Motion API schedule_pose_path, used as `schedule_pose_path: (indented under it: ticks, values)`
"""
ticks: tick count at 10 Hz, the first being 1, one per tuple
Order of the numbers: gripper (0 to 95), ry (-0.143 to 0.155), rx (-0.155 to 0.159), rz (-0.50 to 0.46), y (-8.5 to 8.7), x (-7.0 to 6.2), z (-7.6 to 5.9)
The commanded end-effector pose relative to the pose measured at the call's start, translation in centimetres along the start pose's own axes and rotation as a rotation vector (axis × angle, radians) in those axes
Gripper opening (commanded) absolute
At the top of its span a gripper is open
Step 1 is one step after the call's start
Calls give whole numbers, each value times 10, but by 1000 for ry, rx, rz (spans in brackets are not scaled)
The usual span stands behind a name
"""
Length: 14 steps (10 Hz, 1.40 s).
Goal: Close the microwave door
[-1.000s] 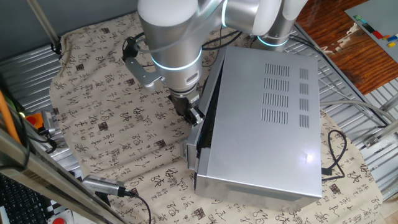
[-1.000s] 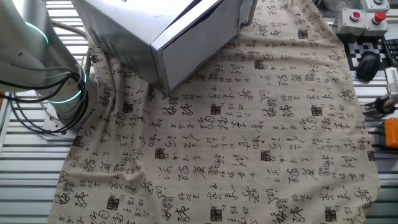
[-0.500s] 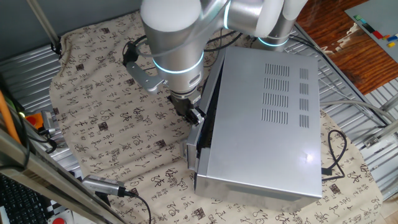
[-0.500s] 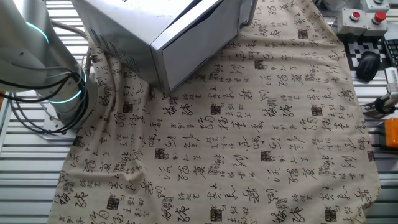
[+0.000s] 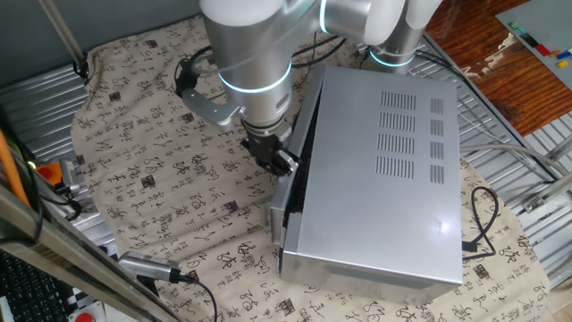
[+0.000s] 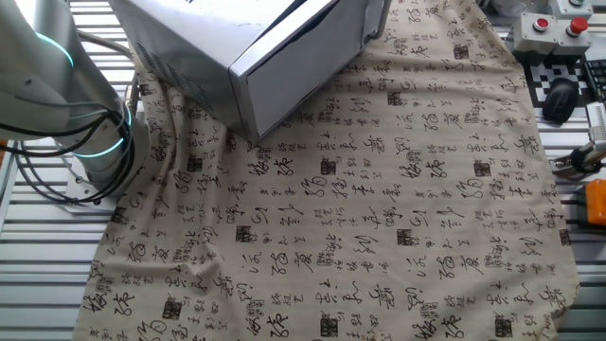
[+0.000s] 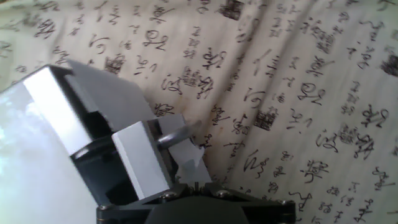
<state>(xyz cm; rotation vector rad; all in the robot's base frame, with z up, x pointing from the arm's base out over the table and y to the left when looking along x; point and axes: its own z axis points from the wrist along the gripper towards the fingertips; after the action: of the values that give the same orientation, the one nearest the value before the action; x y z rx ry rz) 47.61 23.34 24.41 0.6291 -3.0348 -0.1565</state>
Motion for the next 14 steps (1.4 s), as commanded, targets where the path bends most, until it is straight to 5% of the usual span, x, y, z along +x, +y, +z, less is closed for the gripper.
schedule_pose_path:
  ticks: [1,14]
  values:
    - [0,0,4,9,5,-2,0]
    - [0,1,0,32,35,-9,1]
